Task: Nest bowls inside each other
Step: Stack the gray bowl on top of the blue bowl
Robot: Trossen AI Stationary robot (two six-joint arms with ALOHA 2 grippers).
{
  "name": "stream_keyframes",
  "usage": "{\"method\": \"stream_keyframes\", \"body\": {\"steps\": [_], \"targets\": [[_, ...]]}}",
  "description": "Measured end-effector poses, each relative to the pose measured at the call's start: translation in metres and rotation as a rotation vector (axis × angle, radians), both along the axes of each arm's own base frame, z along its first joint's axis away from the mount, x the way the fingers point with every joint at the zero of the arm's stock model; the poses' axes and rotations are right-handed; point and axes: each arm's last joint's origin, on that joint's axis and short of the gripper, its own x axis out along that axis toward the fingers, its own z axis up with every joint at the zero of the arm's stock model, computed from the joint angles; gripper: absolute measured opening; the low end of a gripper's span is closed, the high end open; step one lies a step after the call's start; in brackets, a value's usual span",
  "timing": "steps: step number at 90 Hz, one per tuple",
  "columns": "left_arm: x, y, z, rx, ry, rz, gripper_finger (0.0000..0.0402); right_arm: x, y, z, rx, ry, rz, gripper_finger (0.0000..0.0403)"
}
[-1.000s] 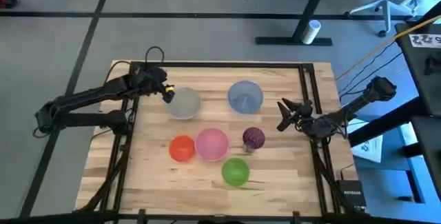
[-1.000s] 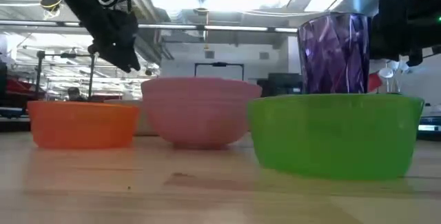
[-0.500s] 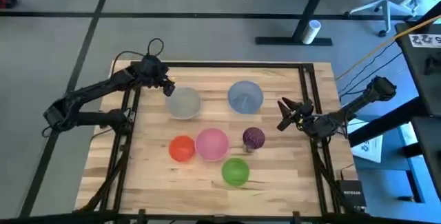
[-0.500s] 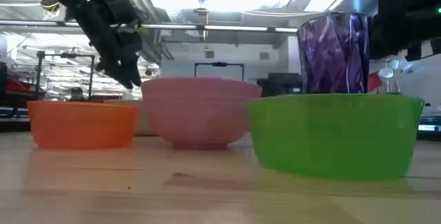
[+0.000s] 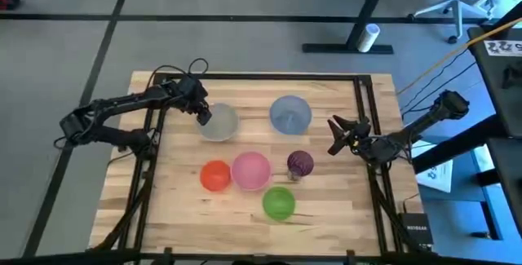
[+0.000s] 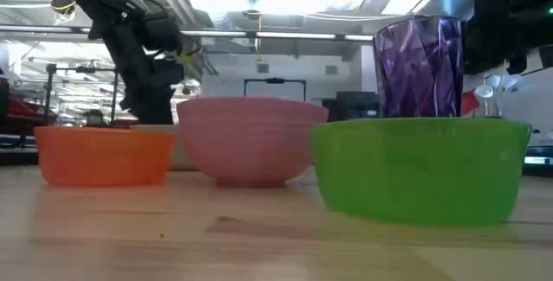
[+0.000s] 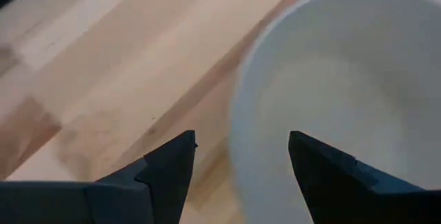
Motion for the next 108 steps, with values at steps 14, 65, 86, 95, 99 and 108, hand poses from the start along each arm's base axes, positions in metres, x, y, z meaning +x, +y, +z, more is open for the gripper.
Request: {"method": "stream_keyframes", "body": {"steps": [14,65,86,95,99,108], "targets": [[-0.005,0.004,-0.006,0.000,-0.017,0.015,0.0211,0.000,0.000,0.000,0.000,0.000,0.007,0.0115],[0.003,0.006,-0.002,0.027,-0.130,-0.024,0.0001,0.000,0.000,0.001,0.004,-0.006,-0.003,0.0115],[0.020,0.006,0.017,0.087,-0.226,-0.064,0.0000,0.000,0.000,0.001,0.003,-0.006,-0.003,0.0115],[0.030,0.007,0.034,0.121,-0.274,-0.084,0.0000,0.000,0.000,0.001,0.003,-0.006,0.001,0.0115],[0.034,0.008,0.042,0.137,-0.294,-0.096,0.0000,0.000,0.000,0.001,0.003,-0.006,0.011,0.0115],[0.042,0.010,0.062,0.181,-0.343,-0.116,0.0000,0.000,0.000,0.001,0.003,-0.006,0.024,0.0115]]}}
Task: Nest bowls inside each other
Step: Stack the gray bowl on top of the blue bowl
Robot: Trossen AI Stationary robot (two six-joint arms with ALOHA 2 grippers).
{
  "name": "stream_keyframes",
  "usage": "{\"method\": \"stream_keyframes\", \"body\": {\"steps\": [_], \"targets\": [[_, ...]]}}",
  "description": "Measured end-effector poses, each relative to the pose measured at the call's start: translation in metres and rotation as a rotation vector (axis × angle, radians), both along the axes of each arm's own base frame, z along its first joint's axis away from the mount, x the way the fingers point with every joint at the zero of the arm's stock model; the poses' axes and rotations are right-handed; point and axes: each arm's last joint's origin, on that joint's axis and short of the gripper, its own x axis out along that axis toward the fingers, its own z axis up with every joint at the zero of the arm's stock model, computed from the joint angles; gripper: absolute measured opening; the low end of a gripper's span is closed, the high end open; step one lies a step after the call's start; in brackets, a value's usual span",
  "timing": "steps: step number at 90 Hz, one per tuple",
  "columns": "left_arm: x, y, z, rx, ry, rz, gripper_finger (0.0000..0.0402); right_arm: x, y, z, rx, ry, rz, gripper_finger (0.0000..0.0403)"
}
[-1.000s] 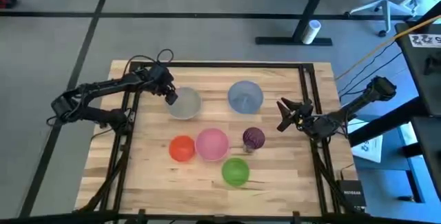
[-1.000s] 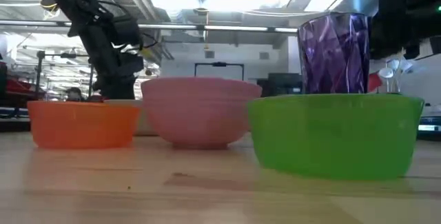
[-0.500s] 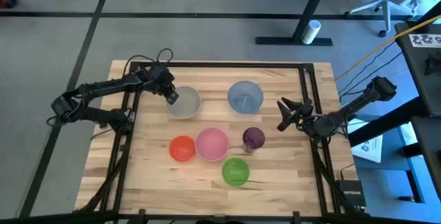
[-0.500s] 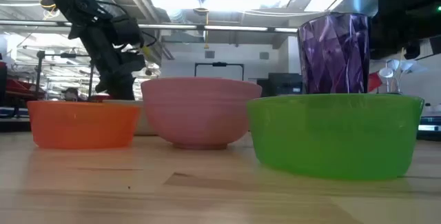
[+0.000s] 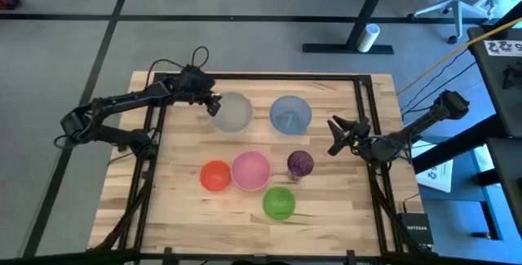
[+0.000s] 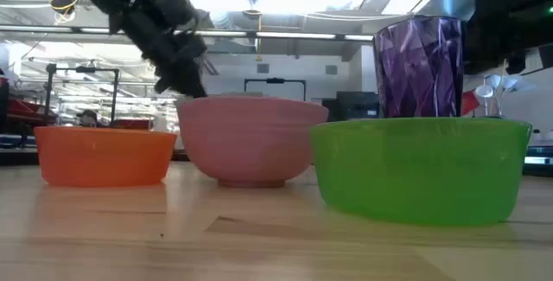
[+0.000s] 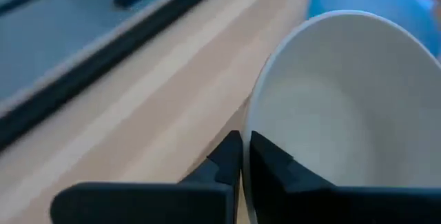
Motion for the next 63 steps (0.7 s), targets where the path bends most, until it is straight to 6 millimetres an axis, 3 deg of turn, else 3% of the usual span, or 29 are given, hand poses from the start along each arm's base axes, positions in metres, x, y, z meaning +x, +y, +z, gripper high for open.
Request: {"method": "stream_keyframes", "body": {"steps": [17,44,63], "targets": [[0.023,0.013,0.021,0.054,-0.089,-0.025,0.0000,0.000,0.000,0.000,0.000,0.000,0.001,0.0115],[0.101,0.036,0.015,0.077,-0.106,-0.125,0.0000,0.000,0.000,0.000,-0.001,0.001,0.001,0.0115],[0.136,0.054,0.024,0.095,-0.151,-0.167,0.0000,0.000,0.000,0.000,-0.001,0.001,0.001,0.0115]]}}
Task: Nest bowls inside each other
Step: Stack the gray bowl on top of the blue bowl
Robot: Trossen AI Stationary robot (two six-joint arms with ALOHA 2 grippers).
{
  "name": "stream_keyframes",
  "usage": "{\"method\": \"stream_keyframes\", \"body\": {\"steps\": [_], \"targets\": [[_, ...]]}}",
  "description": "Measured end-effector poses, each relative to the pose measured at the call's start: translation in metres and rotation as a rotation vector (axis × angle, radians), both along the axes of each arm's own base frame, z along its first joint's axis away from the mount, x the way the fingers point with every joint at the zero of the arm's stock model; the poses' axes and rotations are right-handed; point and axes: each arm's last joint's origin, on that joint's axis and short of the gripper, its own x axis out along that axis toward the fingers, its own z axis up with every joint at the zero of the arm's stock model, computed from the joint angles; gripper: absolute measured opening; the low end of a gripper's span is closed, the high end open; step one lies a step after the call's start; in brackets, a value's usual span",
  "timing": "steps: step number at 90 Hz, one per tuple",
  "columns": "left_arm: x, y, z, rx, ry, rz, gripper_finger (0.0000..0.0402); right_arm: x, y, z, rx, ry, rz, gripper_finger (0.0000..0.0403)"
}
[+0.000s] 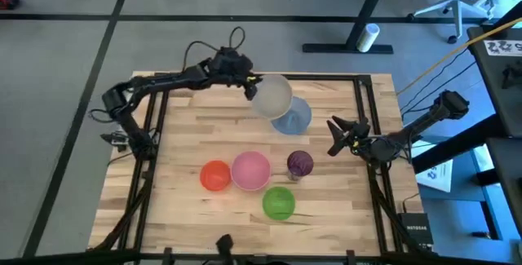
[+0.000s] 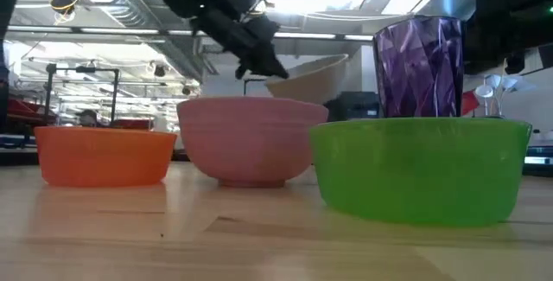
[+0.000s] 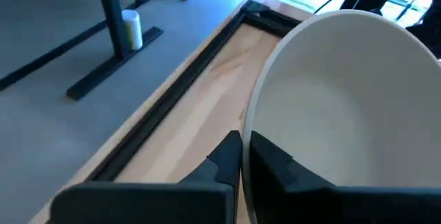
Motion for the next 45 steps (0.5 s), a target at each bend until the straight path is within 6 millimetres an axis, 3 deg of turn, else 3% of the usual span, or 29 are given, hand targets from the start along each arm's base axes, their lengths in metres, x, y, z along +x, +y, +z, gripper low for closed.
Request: {"method": "stream_keyframes", "body": {"steps": [26,45], "targets": [[0.050,0.007,-0.034,-0.046,0.046,-0.073,0.0000,0.000,0.000,0.000,-0.014,0.014,-0.005,0.0115],[0.064,0.002,-0.042,-0.060,0.104,-0.108,0.0000,0.000,0.000,-0.001,-0.021,0.024,-0.012,0.0115]]}}
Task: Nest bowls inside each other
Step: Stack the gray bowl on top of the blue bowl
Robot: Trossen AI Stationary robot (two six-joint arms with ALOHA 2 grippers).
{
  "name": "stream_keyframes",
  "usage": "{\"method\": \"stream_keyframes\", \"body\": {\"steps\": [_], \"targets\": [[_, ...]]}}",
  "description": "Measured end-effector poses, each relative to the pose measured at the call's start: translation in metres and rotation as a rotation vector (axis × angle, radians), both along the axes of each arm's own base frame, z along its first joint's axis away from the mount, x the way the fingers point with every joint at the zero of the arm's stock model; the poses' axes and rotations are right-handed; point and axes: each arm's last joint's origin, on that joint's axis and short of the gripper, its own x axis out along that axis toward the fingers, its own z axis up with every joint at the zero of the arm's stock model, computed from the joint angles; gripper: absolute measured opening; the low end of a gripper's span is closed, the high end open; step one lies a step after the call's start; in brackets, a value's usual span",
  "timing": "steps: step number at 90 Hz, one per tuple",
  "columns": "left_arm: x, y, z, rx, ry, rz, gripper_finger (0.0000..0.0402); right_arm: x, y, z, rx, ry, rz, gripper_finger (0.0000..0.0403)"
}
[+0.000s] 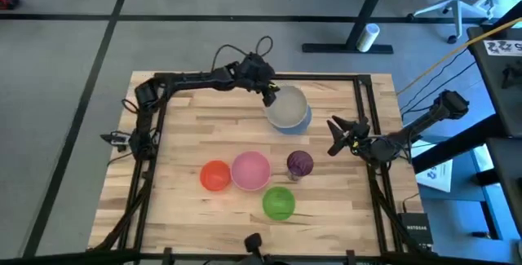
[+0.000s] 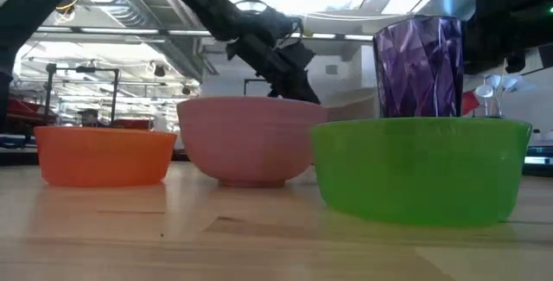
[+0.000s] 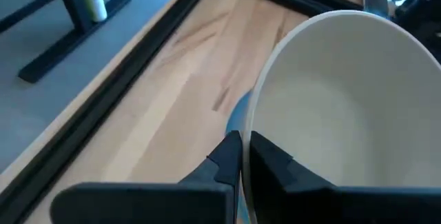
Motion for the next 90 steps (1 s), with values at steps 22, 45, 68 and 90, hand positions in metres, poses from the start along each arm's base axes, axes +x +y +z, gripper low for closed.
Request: {"method": "stream_keyframes", "body": {"steps": [22,45,68,90], "targets": [[-0.001,-0.007,-0.006,0.026,0.090,0.007,0.0000,0.000,0.000,0.000,-0.014,0.014,-0.007,0.0115],[-0.012,-0.002,-0.014,0.037,0.230,0.044,0.0000,0.000,0.000,0.001,-0.010,0.007,-0.006,0.0115],[-0.024,-0.003,-0.021,-0.011,0.353,0.029,0.0000,0.000,0.000,0.001,-0.011,0.009,-0.004,0.0115],[-0.030,-0.014,-0.005,0.023,0.370,-0.047,0.0012,0.000,0.000,0.001,-0.010,0.008,0.013,0.0115]]}}
